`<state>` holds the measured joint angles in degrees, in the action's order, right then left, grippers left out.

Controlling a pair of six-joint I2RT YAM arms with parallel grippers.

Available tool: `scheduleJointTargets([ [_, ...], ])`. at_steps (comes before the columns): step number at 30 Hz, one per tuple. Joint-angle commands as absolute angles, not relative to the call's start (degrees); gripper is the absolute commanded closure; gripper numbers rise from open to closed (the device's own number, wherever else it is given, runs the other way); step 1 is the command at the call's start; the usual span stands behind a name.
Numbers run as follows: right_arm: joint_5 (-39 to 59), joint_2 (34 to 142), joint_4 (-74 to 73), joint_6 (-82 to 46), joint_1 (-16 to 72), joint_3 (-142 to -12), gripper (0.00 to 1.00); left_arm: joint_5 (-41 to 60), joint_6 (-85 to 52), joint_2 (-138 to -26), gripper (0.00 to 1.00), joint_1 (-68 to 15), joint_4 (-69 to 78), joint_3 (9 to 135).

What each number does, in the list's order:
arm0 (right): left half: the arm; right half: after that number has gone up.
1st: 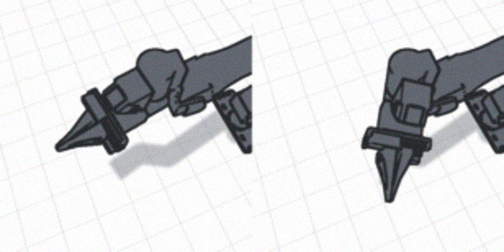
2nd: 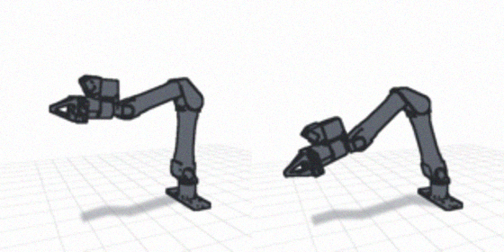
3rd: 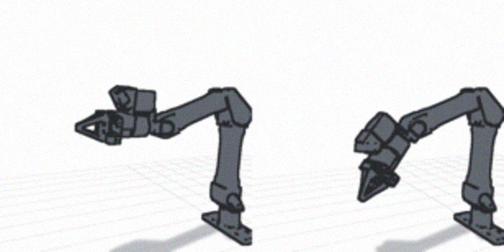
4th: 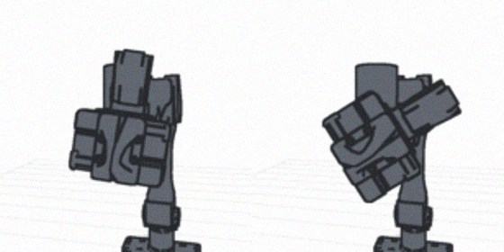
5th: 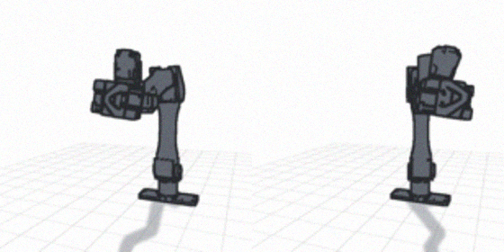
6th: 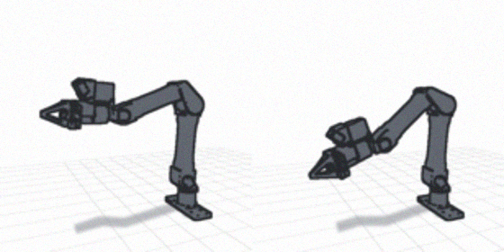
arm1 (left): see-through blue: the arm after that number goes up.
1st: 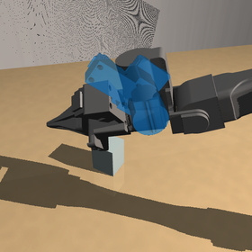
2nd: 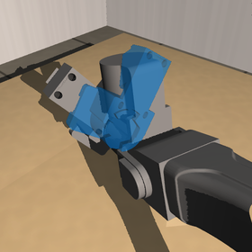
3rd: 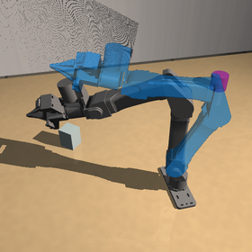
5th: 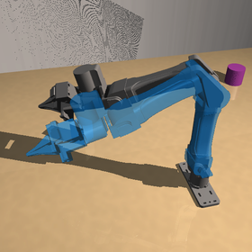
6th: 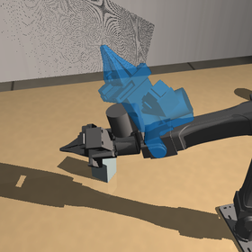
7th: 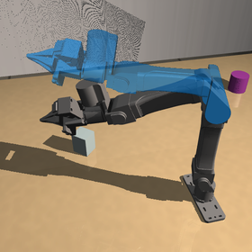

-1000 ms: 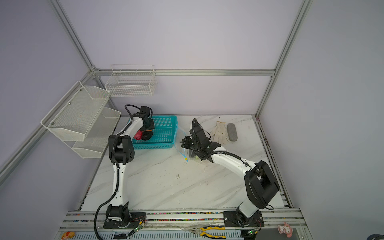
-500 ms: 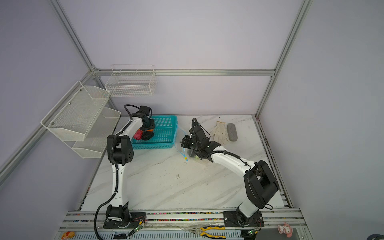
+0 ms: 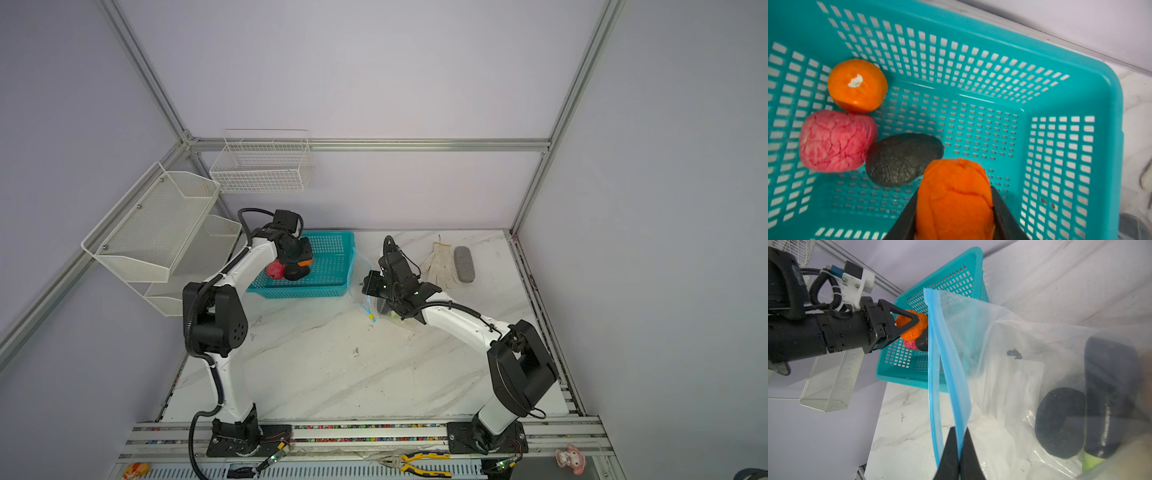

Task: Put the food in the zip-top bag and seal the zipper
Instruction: 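Lift the orange wrinkled fruit out of the basket with the left gripper, then carry the orange wrinkled fruit to the bag mouth beside the right gripper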

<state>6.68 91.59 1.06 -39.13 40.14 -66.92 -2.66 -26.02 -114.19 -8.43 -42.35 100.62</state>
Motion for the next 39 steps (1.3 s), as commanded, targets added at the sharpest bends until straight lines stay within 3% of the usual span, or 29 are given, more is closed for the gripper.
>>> scheduleJointTargets([
  [1, 6.1, 90.9, 0.0, -39.1, 40.4, -67.7, 1.0, 0.7, -28.4, -107.3, 0.64, -10.1, -39.5, 94.0],
  [17, 6.8, 92.2, 0.2, -40.1, 40.3, -69.5, 1.0, 13.0, -31.7, -86.4, 0.63, -20.6, -31.9, 81.9],
  [27, 7.3, 92.5, 0.2, -40.7, 40.3, -70.3, 1.0, 13.0, -33.2, -83.9, 0.64, -26.7, -24.5, 76.4],
  [39, 7.3, 90.3, 0.8, -41.7, 40.3, -70.6, 1.0, 12.2, -35.3, -85.3, 0.64, -28.3, -15.7, 70.5],
])
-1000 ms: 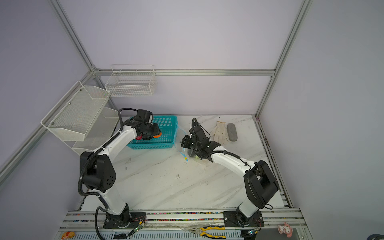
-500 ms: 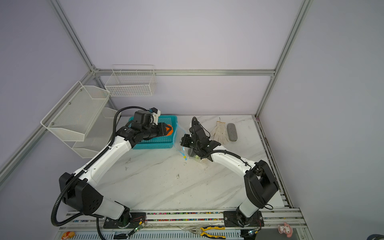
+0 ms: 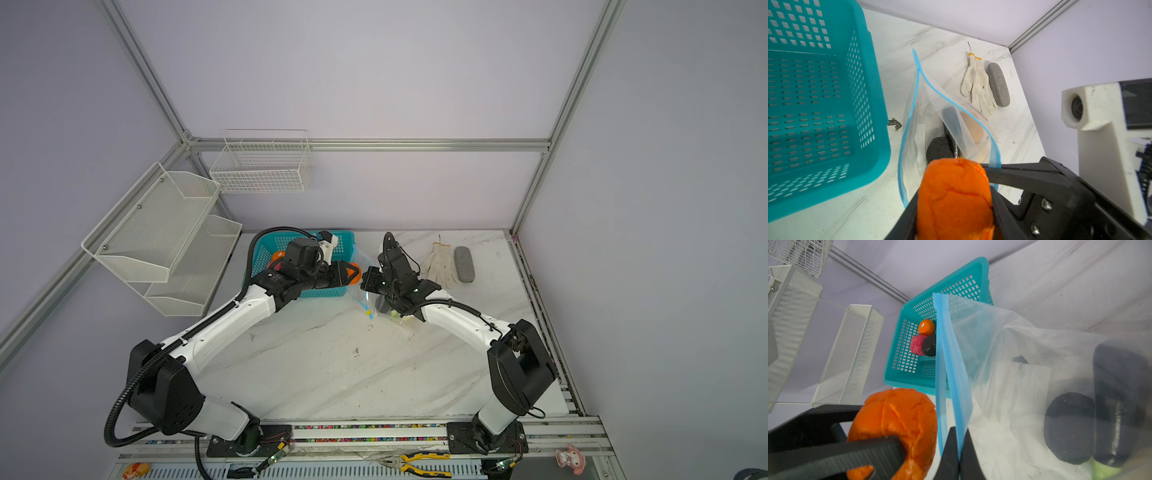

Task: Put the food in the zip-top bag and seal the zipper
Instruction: 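Carry the orange wrinkled fruit to the bag mouth beside the right gripper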

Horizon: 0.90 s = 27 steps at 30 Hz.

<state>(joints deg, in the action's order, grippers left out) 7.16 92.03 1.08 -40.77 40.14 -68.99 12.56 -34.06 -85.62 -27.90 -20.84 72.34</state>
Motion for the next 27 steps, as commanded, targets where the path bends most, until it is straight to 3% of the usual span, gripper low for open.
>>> scheduleJointTargets([
  [1, 7.0, 90.1, 1.1, -41.7, 40.3, -70.5, 1.0, 12.0, -35.3, -85.5, 0.64, -28.3, -15.4, 70.5],
  [27, 6.8, 88.1, 1.5, -41.9, 40.3, -71.0, 1.0, 11.6, -36.3, -89.8, 0.62, -29.4, -13.1, 70.1],
])
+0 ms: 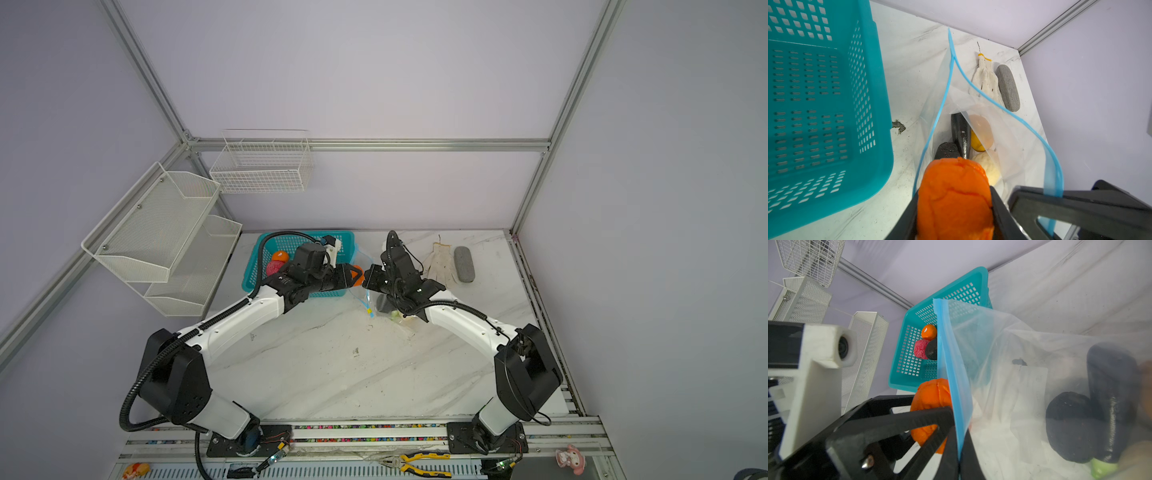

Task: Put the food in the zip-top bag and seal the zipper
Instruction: 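Carry the orange wrinkled fruit to the bag mouth beside the right gripper, then open the left gripper to drop the orange fruit into the bag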

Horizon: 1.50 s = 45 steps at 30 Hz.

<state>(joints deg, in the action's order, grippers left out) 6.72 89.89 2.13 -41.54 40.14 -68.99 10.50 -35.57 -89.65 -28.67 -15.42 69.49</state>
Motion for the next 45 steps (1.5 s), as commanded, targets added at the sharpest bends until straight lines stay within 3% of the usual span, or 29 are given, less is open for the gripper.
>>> scheduleJointTargets([
  [1, 6.9, 88.0, 1.5, -41.9, 40.4, -71.1, 1.0, 11.5, -36.3, -90.0, 0.62, -29.5, -13.1, 70.2],
  [12, 6.7, 87.7, 1.7, -41.8, 40.4, -70.9, 1.0, 9.2, -36.1, -90.4, 0.61, -29.6, -14.2, 70.3],
  [29, 6.3, 87.6, 1.8, -41.8, 40.4, -70.4, 1.0, 8.9, -35.7, -90.0, 0.41, -29.8, -14.7, 70.0],
  [45, 6.1, 87.4, 1.6, -41.8, 40.4, -69.3, 1.0, 4.7, -33.2, -85.1, 0.37, -29.9, -18.4, 70.7],
])
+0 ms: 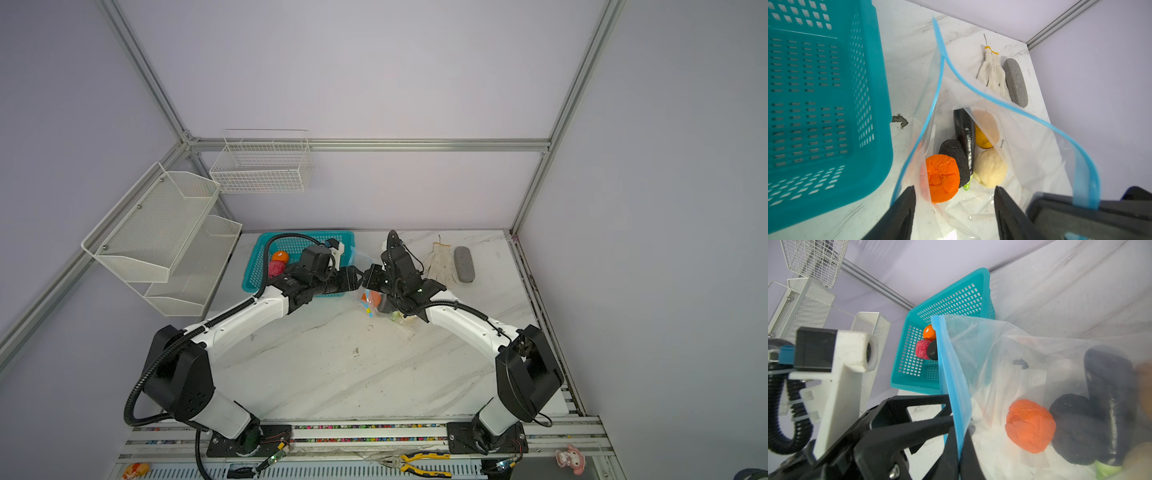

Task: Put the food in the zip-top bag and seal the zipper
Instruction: 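Open the left gripper to drop the orange fruit into the bag, then move the open left gripper back over the teal basket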

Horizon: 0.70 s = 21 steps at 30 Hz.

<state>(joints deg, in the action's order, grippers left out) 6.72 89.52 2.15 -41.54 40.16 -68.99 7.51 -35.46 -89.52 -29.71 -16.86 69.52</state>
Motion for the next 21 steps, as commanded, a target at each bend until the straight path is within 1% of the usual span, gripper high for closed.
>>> scheduleJointTargets([
  [1, 6.1, 87.3, 1.7, -41.8, 40.4, -69.2, 1.0, 3.3, -32.0, -84.5, 0.36, -30.0, -19.8, 71.2],
  [5, 6.1, 87.0, 1.5, -41.8, 40.4, -68.1, 1.0, -4.6, -26.7, -83.8, 0.32, -29.0, -25.7, 73.4],
  [10, 7.0, 87.5, 0.7, -41.8, 40.4, -67.9, 1.0, -7.5, -24.1, -86.0, 0.29, -24.3, -32.0, 78.1],
  [13, 7.0, 87.7, 0.5, -41.7, 40.4, -68.0, 1.0, -7.7, -25.4, -89.2, 0.28, -20.1, -36.1, 81.5],
  [18, 8.3, 88.6, -0.7, -41.6, 40.4, -68.0, 1.0, -8.8, -27.9, -94.5, 0.23, -15.8, -38.6, 85.8],
  [21, 8.8, 89.8, -0.8, -41.0, 40.4, -68.4, 1.0, -9.9, -28.4, -98.1, 0.17, -14.0, -39.7, 88.8],
])
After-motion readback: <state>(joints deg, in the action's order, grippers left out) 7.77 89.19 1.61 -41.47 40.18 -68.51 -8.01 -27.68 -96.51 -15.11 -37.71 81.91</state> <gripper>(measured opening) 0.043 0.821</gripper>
